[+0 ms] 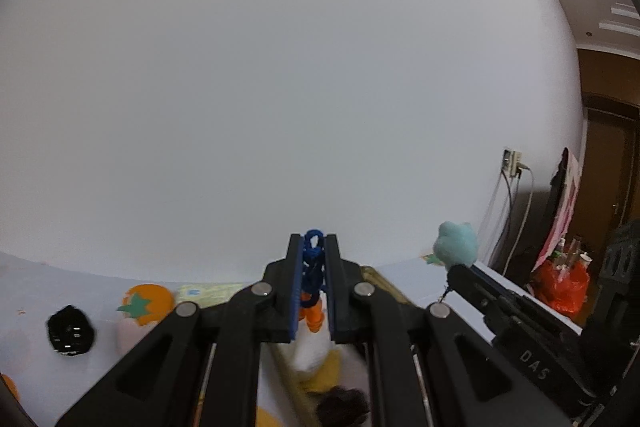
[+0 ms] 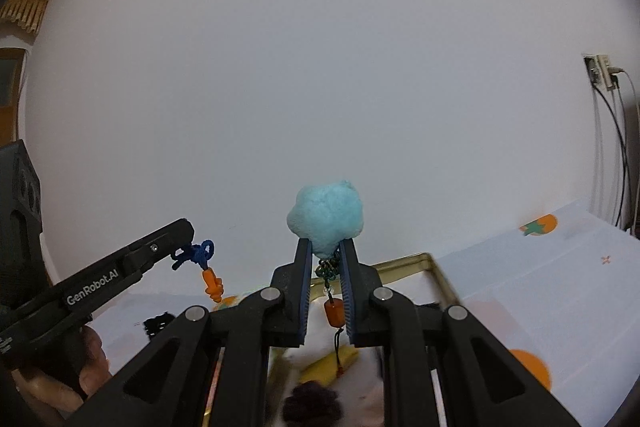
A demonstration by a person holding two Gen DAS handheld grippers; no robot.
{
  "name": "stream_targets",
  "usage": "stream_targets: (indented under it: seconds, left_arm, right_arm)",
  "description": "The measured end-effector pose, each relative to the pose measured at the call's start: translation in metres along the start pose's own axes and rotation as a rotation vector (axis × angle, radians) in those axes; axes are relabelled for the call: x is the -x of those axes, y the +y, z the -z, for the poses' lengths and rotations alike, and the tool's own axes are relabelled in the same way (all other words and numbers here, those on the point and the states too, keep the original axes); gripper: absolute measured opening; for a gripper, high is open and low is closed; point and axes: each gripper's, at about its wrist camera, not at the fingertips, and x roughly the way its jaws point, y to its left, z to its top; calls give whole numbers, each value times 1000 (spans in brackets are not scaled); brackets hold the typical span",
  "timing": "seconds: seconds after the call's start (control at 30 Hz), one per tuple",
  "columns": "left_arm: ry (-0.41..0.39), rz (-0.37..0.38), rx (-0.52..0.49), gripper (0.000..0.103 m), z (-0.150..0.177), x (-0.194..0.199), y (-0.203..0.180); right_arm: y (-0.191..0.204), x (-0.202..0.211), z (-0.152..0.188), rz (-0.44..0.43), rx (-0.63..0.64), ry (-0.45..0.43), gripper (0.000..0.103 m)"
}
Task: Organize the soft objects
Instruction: 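Carry the blue toy and teal ball over the gold tray and open both tools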
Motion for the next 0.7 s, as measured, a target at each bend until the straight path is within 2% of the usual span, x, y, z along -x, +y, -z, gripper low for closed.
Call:
stream_targets:
  seconds: [0.2, 0.5, 0.7]
  left_arm:
    - [24, 33, 22, 7, -1, -26, -21]
    - [104, 73, 44, 7, 18, -60, -34]
    - [186, 48, 47, 7, 36, -78, -40]
  right_arm:
    - [-21, -4, -7, 44, -40, 15, 16]
    - [-24, -10, -9, 87, -33, 62, 16]
    - [-30, -19, -6, 118, -36, 100, 16]
